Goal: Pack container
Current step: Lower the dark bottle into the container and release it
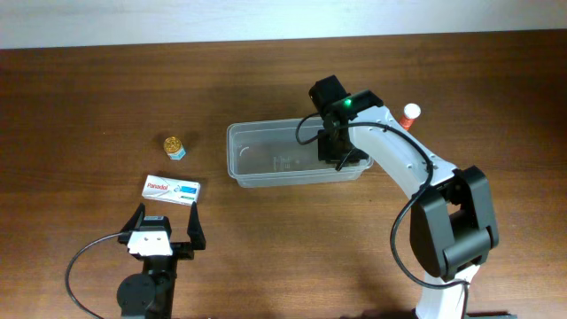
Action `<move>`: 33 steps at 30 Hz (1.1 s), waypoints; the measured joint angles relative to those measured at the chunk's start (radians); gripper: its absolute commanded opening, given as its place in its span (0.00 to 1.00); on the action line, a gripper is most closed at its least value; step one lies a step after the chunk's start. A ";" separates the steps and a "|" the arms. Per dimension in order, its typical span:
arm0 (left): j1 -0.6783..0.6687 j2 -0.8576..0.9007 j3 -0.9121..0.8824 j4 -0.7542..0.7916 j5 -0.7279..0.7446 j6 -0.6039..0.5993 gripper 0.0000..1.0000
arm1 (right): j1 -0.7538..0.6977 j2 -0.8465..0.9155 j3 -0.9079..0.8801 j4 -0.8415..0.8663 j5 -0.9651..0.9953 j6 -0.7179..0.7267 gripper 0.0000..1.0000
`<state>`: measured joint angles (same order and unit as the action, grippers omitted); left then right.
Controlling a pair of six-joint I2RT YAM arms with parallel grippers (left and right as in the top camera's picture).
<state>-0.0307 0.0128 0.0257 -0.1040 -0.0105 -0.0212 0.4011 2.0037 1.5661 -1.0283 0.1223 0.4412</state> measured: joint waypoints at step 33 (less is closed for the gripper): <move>0.000 0.000 0.000 0.000 0.000 0.000 0.99 | 0.003 -0.017 -0.039 0.023 0.028 0.018 0.36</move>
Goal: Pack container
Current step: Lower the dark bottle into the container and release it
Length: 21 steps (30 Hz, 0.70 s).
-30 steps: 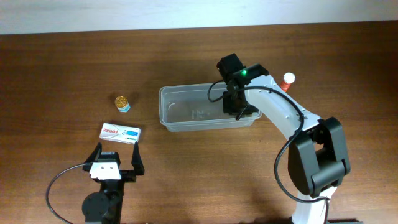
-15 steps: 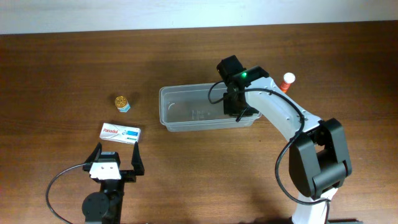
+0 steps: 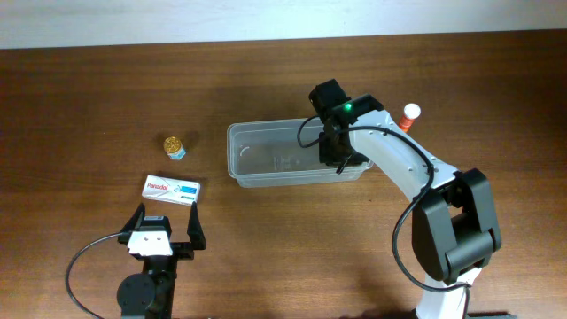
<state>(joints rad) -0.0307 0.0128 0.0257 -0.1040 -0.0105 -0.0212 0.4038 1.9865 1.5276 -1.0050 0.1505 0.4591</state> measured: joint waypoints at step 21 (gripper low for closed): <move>0.000 0.000 0.000 0.000 0.000 0.000 0.99 | 0.000 0.005 0.071 -0.167 -0.010 -0.017 0.57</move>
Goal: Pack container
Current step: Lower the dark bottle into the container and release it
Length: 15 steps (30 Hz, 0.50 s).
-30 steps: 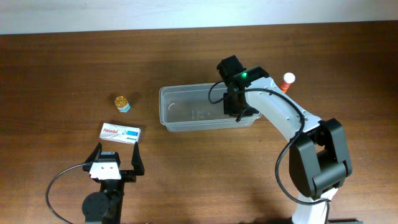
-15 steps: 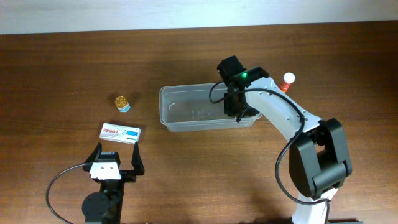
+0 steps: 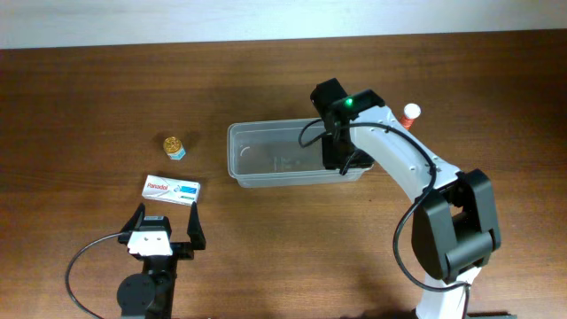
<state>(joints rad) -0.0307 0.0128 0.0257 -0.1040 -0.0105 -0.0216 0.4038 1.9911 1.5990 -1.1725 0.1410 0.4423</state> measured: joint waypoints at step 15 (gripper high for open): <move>0.000 0.000 0.000 0.000 0.000 0.000 0.99 | -0.010 0.017 0.478 -0.302 0.007 -0.060 0.68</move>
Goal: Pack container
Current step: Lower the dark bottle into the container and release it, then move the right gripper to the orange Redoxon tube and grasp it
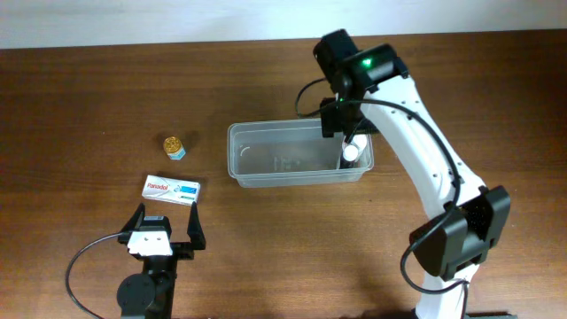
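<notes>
A clear plastic container (282,180) stands mid-table. A small white bottle-like item (352,152) lies at its right end. My right gripper (347,135) hangs above that end, raised over the item and open, with the item lying free under it. A white Panadol box (172,189) lies at the left, and a small gold-topped jar (174,144) sits behind it. My left gripper (166,218) rests open near the front left edge, just in front of the box, holding nothing.
The brown wooden table (89,89) runs to a pale wall at the back. The right arm's white links (434,168) cross the table's right side from a base at the front right. A black cable loops beside the left arm's base.
My right gripper was low inside the container's right end; now it is raised above it and further back. A white item now shows on the container floor. The left arm has not moved.
At all three earlier moments my right gripper stayed down in the container's right end, shifting only slightly, with an orange-capped bottle behind the arm. Now the arm is up, a white item lies in the container, and the orange cap no longer shows.
</notes>
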Action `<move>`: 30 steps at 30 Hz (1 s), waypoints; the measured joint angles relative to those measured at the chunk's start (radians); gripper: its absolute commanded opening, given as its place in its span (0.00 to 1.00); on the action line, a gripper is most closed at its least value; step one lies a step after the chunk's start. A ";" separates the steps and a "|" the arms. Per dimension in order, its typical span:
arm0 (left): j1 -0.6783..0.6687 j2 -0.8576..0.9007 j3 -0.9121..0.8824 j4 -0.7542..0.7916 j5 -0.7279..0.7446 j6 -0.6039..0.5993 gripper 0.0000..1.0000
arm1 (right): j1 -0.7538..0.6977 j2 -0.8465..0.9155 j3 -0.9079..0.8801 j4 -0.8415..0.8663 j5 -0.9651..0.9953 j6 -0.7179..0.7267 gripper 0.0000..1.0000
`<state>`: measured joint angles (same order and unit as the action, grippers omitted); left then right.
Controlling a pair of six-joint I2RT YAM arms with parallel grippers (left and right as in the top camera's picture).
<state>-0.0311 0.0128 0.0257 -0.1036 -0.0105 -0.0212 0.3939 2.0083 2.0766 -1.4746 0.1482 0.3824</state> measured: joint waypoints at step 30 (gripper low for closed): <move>0.000 0.000 0.000 0.000 0.000 0.000 1.00 | -0.398 0.119 0.149 0.068 -0.105 -0.204 0.74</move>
<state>-0.0311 0.0128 0.0257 -0.1036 -0.0105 -0.0216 -0.0044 2.1269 2.2253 -1.4071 0.0433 0.1787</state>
